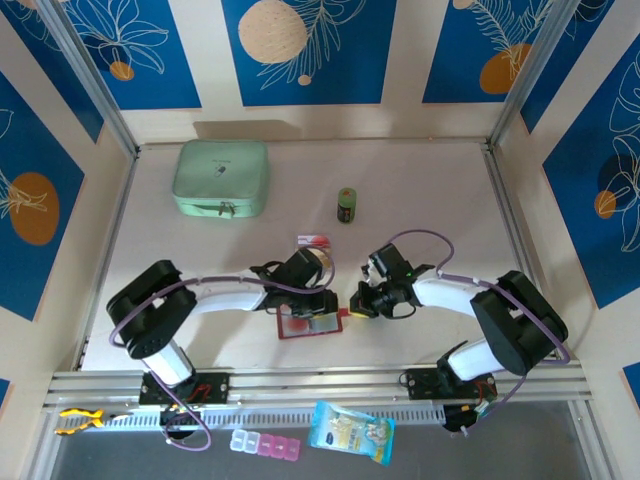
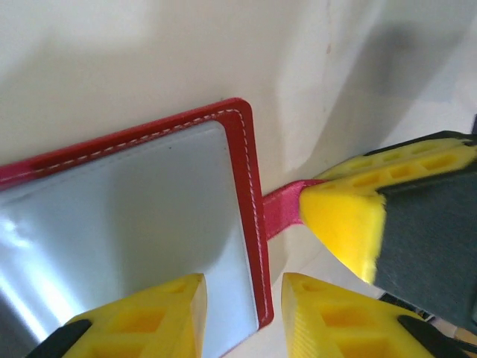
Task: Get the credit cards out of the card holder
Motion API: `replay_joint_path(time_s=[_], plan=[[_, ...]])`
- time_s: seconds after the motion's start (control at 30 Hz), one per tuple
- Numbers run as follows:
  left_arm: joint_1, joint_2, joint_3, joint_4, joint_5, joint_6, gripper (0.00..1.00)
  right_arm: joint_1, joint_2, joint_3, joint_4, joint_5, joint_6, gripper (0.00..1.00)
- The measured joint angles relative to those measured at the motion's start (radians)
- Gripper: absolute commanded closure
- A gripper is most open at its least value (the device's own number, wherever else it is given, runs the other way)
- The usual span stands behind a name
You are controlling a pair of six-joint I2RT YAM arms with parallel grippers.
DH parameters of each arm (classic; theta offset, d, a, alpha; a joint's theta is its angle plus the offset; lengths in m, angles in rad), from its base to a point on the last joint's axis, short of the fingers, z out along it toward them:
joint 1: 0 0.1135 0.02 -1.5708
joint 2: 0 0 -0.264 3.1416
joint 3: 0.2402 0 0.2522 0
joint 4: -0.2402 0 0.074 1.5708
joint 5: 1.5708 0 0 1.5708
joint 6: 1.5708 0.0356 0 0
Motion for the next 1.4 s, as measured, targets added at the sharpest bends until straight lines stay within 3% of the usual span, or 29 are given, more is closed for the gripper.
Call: replay_joint_path(time_s=[0.23,0.47,0.63,1.07,1.4], plan=[[0.01,-0.188,-0.017,-0.068,-0.103,0.025,0.67,-0.034,-0.001,0.023,-0.071,0.018,-0.06,0.96],[0.059,-0.365,-0.148,-0.122,-0.172,0.021,0.64,-0.043,-0.013,0.029,-0.116,0.026,-0.084,0.93],[0.093,-0.448,-0.225,-0.152,-0.184,0.01,0.62,-0.043,-0.034,0.029,-0.146,0.04,-0.087,0.84],[0.134,-0.466,-0.265,-0.158,-0.158,-0.011,0.66,-0.043,-0.167,0.054,-0.273,0.117,-0.055,0.62],[0.138,-0.422,-0.258,-0.159,-0.098,-0.031,0.66,-0.042,-0.295,0.098,-0.354,0.169,0.007,0.59]])
